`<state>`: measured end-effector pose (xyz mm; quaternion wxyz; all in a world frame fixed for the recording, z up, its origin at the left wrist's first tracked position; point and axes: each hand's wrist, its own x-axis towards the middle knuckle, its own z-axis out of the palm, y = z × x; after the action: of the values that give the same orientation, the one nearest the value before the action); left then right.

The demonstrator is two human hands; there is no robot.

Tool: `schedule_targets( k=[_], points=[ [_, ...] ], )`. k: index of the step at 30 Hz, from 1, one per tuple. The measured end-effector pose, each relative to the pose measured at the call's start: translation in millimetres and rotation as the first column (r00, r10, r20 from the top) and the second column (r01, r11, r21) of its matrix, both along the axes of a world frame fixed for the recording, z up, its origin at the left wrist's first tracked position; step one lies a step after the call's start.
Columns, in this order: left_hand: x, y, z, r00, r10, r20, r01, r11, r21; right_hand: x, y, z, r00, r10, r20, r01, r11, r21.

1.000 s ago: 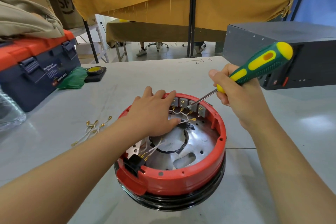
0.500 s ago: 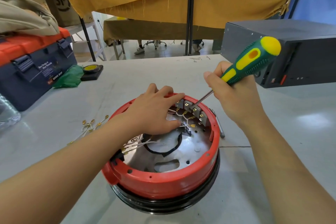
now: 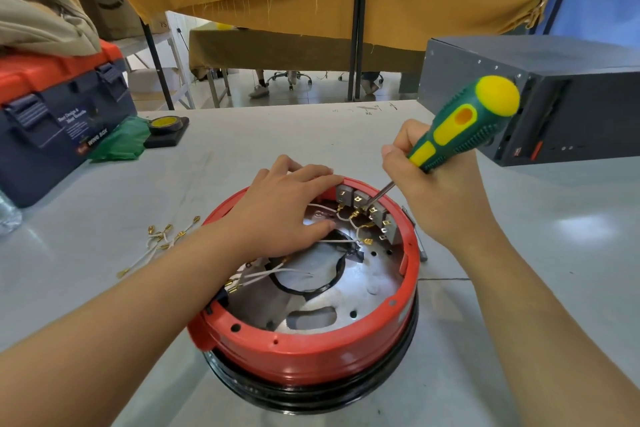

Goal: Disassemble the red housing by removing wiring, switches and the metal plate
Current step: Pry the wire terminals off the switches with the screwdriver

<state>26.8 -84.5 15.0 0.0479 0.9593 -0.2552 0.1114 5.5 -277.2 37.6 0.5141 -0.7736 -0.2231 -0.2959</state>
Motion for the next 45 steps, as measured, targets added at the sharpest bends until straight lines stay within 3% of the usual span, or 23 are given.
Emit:
schedule_targets(
  k=[8, 15, 26, 31, 45],
  points=[
    [3.0, 2.8, -2.7, 1.0, -0.013, -0.026, 0.011, 0.998, -0.067, 5.5, -3.7, -3.4, 0.995, 0.006, -0.095, 0.002, 0.997, 0.079],
    [2.9, 2.5, -1.6, 0.999, -0.013, -0.039, 0.009, 0.996, -0.089, 13.2, -8.0, -4.4, 0.967, 0.086, -0.241, -0.022, 0.967, 0.256],
    [3.5, 1.8, -1.8, 0.999, -0.013, -0.037, 0.01, 0.996, -0.087, 15.7, -3.3, -10.1, 0.917, 0.206, -0.341, -0.044, 0.903, 0.427],
    [3.3, 1.5, -2.7, 0.999, -0.009, -0.04, 0.005, 0.996, -0.092, 13.4, 0.6, -11.0, 0.943, 0.135, -0.306, -0.033, 0.948, 0.317],
    [-1.0, -0.7, -0.2, 0.999, 0.007, -0.031, -0.009, 0.999, -0.05, 12.2, -10.6, -1.2, 0.949, 0.187, -0.252, -0.04, 0.868, 0.494]
  ],
)
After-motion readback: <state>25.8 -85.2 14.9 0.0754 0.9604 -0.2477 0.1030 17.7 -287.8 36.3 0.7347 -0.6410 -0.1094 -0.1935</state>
